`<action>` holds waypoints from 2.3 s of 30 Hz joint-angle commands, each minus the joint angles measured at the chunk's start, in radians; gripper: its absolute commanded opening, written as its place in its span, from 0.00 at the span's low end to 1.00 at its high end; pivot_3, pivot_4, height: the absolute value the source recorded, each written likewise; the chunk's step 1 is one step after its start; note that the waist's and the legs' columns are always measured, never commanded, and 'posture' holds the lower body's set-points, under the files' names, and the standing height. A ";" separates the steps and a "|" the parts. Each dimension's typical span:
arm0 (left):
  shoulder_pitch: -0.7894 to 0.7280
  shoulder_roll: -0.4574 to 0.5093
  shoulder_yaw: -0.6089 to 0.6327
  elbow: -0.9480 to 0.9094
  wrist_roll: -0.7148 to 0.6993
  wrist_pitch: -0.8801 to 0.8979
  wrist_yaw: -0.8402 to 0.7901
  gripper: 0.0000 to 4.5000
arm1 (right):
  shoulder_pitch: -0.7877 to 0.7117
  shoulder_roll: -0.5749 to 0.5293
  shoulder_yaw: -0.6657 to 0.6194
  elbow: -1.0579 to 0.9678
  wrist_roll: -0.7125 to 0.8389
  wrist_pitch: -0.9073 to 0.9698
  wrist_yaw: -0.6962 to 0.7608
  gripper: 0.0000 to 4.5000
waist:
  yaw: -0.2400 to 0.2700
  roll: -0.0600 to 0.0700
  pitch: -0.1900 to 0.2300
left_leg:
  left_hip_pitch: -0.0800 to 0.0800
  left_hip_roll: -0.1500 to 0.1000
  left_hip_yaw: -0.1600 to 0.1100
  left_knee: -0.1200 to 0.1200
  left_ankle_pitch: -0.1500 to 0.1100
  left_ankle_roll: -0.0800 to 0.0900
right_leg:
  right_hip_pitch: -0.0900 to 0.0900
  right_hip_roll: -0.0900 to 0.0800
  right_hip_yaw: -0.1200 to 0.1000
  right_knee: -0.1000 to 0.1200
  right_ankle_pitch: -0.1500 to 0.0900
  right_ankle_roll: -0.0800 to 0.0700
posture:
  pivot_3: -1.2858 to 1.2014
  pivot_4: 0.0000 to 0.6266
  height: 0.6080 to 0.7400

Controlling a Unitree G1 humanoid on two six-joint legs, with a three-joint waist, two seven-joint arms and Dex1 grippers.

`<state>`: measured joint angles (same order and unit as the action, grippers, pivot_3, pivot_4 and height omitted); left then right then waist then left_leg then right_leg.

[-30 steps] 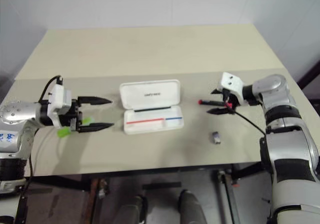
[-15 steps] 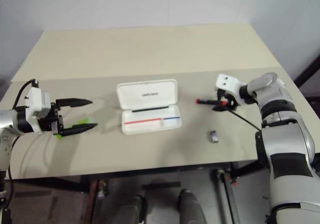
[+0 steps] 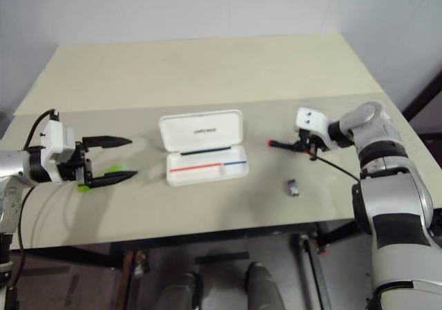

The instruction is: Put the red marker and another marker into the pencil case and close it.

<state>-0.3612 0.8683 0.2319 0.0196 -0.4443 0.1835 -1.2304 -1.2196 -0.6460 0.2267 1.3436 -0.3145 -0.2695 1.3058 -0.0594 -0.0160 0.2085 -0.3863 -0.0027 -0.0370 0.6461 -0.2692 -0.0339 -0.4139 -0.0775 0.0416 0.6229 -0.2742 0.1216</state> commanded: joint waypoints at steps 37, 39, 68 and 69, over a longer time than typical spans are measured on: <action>-0.061 -0.007 -0.027 0.076 0.004 -0.063 -0.019 0.86 | -0.018 0.004 -0.016 0.014 -0.042 0.229 -0.091 0.56 | 0.000 0.000 0.000 | -0.002 0.000 0.002 -0.001 0.000 0.000 | -0.002 0.000 0.001 -0.001 0.000 0.000 | 0.52 0.24 1.00; -0.064 -0.008 -0.029 0.077 0.005 -0.065 -0.021 0.86 | -0.008 0.001 -0.004 0.015 -0.046 0.266 -0.005 0.46 | 0.002 0.000 0.000 | -0.001 0.000 0.002 -0.001 0.000 0.000 | -0.002 0.000 0.001 -0.001 0.000 0.000 | 0.52 0.24 1.00; 0.077 0.025 0.031 0.077 0.005 -0.104 -0.030 0.86 | -0.006 0.150 -0.079 -0.355 0.219 0.047 0.267 0.12 | -0.023 0.000 0.000 | 0.000 0.003 0.004 0.000 -0.001 -0.001 | -0.004 0.001 0.004 0.003 0.000 0.000 | 0.52 0.24 1.00; 0.084 0.025 0.031 0.084 0.010 -0.113 -0.029 0.86 | 0.007 0.173 -0.068 -0.393 0.225 0.054 0.251 0.12 | -0.020 0.000 0.000 | 0.000 0.002 0.004 0.000 -0.001 -0.001 | -0.004 0.001 0.004 0.003 0.000 0.000 | 0.52 0.24 1.00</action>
<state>-0.2870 0.8742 0.2282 0.1227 -0.4308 0.0942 -1.2605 -1.2268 -0.4918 0.1512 1.0318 -0.1243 -0.2332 1.5183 -0.0798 -0.0160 0.2085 -0.3866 -0.0006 -0.0333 0.6459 -0.2699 -0.0344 -0.4175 -0.0768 0.0451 0.6262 -0.2742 0.1216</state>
